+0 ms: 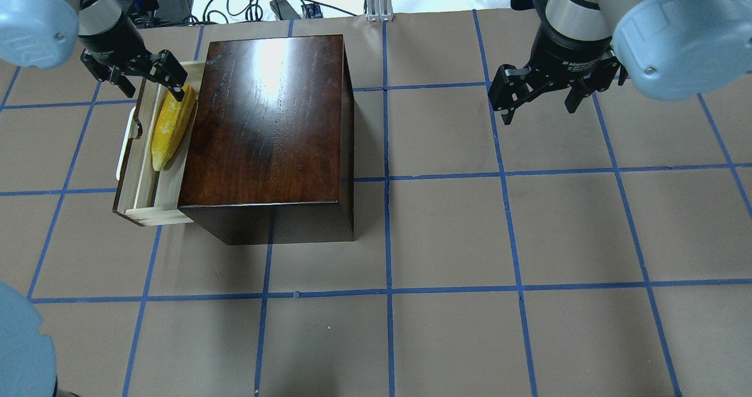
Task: Open drawer and put corn inside
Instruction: 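Carry the corn over the open drawer and release it inside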
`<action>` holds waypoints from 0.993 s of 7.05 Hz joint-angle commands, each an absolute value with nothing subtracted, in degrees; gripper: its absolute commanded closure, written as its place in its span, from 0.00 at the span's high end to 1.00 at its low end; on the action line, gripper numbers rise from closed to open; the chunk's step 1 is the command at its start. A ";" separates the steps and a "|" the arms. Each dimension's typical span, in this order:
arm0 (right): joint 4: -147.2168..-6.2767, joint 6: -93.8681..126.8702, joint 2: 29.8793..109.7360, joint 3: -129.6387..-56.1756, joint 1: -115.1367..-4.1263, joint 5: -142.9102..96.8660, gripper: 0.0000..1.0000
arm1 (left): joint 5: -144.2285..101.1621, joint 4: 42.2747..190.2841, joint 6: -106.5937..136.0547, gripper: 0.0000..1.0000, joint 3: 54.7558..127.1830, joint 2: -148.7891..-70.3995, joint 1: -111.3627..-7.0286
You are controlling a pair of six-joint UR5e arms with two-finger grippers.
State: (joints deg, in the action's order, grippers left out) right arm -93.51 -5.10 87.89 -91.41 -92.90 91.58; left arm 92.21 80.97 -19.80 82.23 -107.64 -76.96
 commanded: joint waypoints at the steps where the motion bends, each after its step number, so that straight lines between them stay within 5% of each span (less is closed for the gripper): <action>1: -93.52 -5.10 87.89 -91.41 -92.90 91.58 1.00 | 92.20 89.08 -15.75 1.00 77.02 -105.30 -77.52; 7: -93.52 -5.10 87.89 -91.41 -92.72 91.58 1.00 | 90.37 90.70 -2.50 1.00 77.43 -101.69 -91.39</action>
State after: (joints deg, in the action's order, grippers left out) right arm -93.52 -5.10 87.89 -91.41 -92.80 91.58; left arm 91.61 90.49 -6.92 76.77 -102.01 -88.75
